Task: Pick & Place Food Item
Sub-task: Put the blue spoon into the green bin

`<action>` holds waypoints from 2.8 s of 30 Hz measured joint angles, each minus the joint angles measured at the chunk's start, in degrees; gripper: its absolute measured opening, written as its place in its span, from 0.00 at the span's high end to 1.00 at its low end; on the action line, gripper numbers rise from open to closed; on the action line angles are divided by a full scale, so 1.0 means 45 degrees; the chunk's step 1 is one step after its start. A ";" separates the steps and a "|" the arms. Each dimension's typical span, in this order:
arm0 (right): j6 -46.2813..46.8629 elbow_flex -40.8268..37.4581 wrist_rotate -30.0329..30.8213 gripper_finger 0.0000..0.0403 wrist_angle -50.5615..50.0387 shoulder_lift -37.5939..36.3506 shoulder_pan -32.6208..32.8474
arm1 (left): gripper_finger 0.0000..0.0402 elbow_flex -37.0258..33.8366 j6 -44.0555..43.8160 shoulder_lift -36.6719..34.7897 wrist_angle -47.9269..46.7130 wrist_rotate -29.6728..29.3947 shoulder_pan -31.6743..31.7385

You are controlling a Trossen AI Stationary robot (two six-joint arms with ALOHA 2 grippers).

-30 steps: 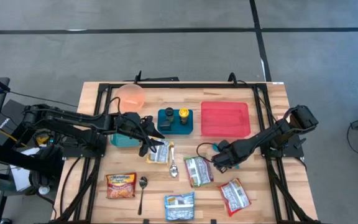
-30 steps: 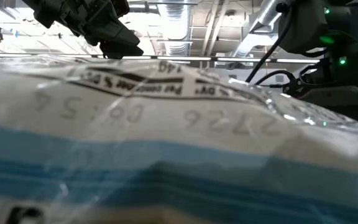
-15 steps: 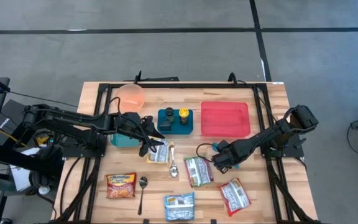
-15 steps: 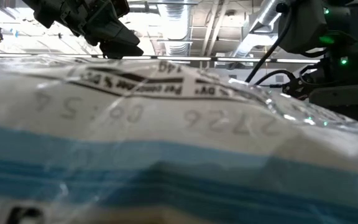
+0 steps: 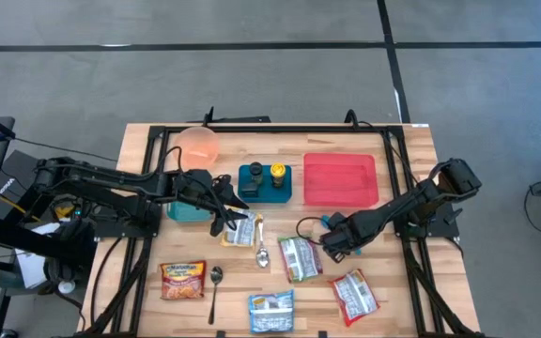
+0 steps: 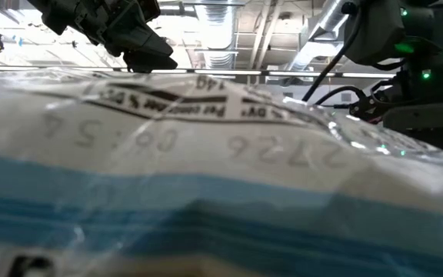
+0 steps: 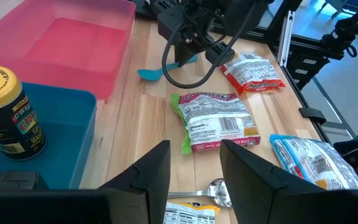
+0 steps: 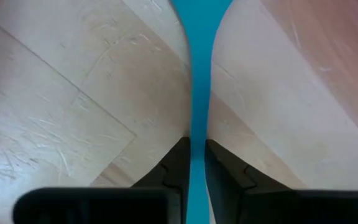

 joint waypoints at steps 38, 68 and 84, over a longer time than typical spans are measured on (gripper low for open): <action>0.1131 0.0015 -0.0274 0.74 0.0839 -0.0152 0.0443 | 0.66 0.0005 -0.0009 0.0000 0.0000 0.0000 0.0000; 0.1146 0.0003 0.0533 1.00 0.0572 -0.0771 0.0649 | 0.66 0.0003 -0.0208 0.0000 0.0069 0.0000 0.0000; 0.0249 0.0015 0.1851 1.00 -0.0735 -0.1802 0.0772 | 0.66 0.0005 -0.0199 0.0005 0.0407 0.0000 0.0000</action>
